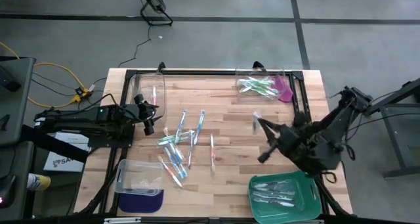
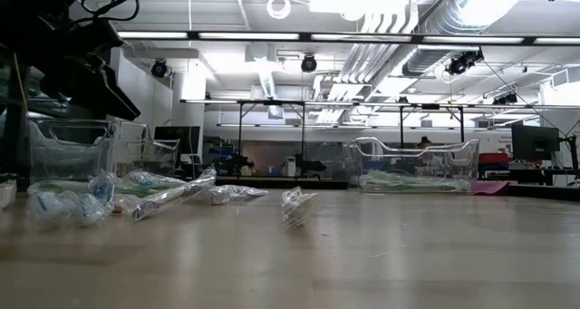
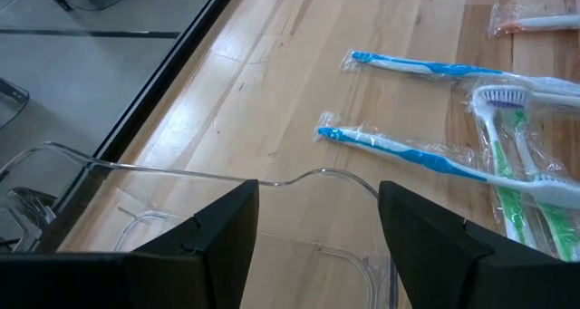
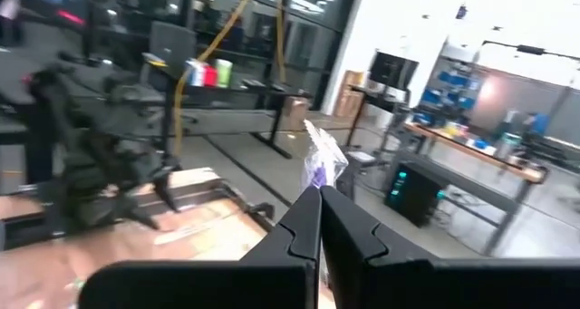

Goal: Pick & Place Toothbrushes
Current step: Put the violet toothbrush into the green bin

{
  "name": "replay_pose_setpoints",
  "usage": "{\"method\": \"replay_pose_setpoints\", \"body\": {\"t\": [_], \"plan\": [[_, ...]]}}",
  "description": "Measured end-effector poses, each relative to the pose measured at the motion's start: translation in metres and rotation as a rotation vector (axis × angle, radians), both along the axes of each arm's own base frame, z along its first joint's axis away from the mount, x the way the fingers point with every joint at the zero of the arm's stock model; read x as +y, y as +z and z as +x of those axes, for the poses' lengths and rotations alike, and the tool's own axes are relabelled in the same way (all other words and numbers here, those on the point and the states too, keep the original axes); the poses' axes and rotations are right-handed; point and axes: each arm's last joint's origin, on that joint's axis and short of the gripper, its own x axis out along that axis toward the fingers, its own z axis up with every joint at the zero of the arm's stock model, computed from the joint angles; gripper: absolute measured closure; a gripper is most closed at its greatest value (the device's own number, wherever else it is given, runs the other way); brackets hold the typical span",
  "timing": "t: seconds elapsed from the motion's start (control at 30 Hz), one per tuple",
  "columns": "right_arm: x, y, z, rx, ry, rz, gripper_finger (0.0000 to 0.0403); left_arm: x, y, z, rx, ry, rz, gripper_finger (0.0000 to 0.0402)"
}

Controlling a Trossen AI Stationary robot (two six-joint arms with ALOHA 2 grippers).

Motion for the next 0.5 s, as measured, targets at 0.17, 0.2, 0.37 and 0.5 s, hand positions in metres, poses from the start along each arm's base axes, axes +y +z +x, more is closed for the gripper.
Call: {"method": "replay_pose_setpoints", "body": {"t": [0.17,0.2,0.37,0.5], "plan": [[0.018,0.000,-0.017,-0.005,0.088,0.006,0.0400,0.000,0.000,0.000,0.000,0.000,0.000,0.0181],[0.022,0.000,-0.020,-0.006,0.105,0.007,0.0400,0.000,0.000,0.000,0.000,0.000,0.000,0.0181],[0.034,0.000,-0.034,-0.037,0.173,0.045,0.0400,0.000,0.000,0.000,-0.001,0.000,-0.001,0.0181],[0.044,-0.003,-0.042,-0.053,0.264,0.062,0.0400,0.000,0.000,0.000,-0.004,0.004,-0.007,0.0181]]}}
